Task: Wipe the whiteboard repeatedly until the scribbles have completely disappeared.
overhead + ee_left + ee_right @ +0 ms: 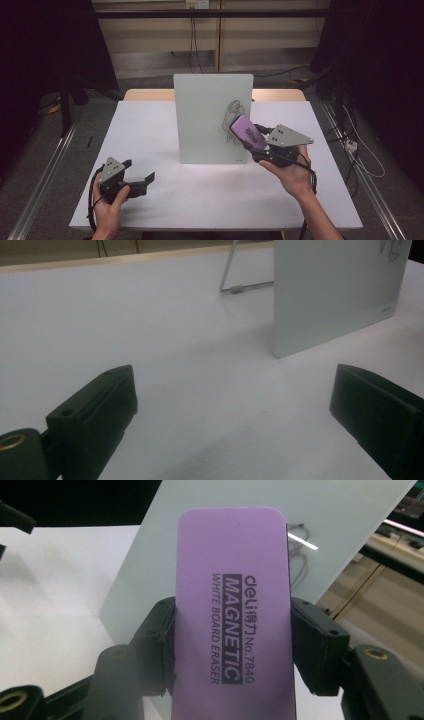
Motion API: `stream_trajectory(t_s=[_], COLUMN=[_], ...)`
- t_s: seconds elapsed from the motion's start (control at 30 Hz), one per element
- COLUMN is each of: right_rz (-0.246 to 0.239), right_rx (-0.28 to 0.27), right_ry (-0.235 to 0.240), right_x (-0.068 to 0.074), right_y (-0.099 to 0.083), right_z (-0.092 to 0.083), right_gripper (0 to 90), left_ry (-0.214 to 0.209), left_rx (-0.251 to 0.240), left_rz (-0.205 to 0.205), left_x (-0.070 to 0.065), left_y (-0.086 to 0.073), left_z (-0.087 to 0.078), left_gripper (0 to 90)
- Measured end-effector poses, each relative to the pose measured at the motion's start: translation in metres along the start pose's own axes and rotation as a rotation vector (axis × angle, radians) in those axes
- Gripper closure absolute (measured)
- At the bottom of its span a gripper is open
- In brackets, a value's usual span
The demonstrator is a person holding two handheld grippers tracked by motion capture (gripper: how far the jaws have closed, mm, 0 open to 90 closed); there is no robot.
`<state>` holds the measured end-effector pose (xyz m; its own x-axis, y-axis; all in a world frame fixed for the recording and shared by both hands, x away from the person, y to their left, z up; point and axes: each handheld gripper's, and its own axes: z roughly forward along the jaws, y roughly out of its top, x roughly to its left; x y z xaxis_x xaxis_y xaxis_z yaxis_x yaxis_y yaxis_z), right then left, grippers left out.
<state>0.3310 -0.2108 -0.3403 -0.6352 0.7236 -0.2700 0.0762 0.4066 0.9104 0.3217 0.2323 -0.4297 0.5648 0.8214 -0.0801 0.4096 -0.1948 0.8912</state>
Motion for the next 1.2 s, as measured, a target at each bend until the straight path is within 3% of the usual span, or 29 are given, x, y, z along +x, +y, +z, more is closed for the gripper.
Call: stream_trajectory(t_s=[0.53, 0.83, 1.2], right_rz=[-0.084, -0.077, -0.101], right_rx=[-0.002, -0.018, -0.012], right_ry=[-0.061, -0.101, -0.106], right_x=[-0.007, -0.018, -0.022], right_y=[0.023, 0.026, 0.036], right_z=[0.017, 0.024, 0.038], right_gripper=[41.8, 41.8, 41.8], left_ry=[-0.029, -0.022, -0.018], left_rx=[0.026, 0.021, 0.018], left_rz=[0.032, 0.014, 0.009], left_x=[-0.004, -0.001, 0.0], left_y=[0.001, 0.0, 0.0], left_z=[0.006, 0.006, 0.004], left_gripper=[4.9, 4.9, 4.9])
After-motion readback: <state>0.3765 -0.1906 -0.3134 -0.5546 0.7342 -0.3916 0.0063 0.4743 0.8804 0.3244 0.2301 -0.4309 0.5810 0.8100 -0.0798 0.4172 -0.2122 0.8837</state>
